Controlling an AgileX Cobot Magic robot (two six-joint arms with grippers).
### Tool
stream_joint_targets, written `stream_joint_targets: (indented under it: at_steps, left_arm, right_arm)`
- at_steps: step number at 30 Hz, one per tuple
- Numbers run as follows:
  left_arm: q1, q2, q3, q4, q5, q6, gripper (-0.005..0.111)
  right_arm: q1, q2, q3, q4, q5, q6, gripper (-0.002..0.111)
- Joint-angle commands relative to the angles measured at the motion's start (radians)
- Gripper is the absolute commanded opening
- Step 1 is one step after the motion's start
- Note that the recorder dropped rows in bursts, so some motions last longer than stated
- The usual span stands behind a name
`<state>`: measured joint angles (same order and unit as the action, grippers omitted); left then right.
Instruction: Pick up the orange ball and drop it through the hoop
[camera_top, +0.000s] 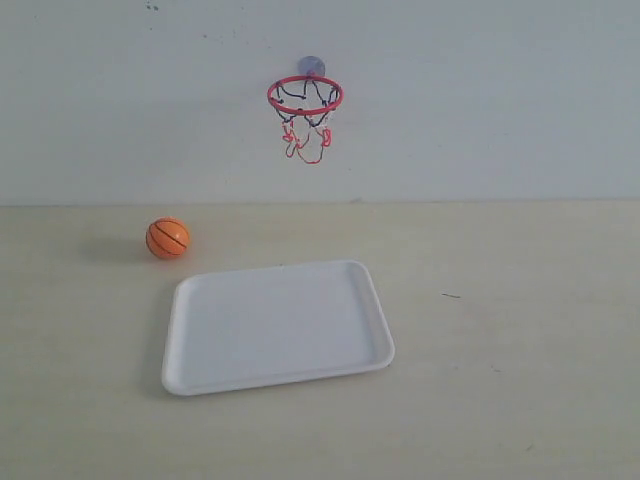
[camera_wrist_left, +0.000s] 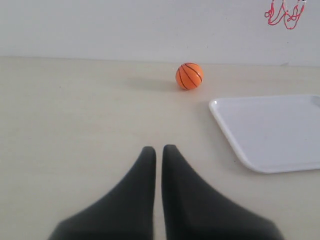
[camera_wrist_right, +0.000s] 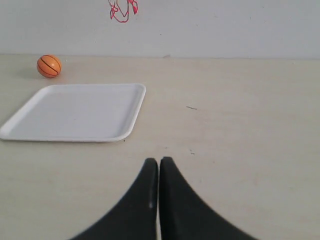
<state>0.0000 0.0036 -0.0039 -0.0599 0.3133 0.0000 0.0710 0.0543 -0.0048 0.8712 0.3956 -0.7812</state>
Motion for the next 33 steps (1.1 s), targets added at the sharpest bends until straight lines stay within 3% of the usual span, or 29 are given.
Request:
stream_joint_targets:
  at_steps: [1,10,18,33]
  left_arm:
    - [0.0,-0.004,0.004,-0.006,0.002,-0.006,0.004]
    - [0.0,-0.004,0.004,-0.006,0.002,-0.006,0.004]
    - [0.0,-0.004,0.004,-0.006,0.002,-0.006,0.004]
    - [0.0,-0.004,0.004,-0.006,0.002,-0.006,0.004]
  right_arm:
    - [-0.001,-0.054,0.005,-0.005,-0.001,-0.007,0.0]
    - [-0.001,-0.054,0.005,-0.091,0.014,0.039,0.0]
    - [-0.001,-0.054,0.005,-0.585,-0.029,0.72,0.0]
    - [-0.001,-0.054,0.005,-0.618,-0.039,0.72,0.0]
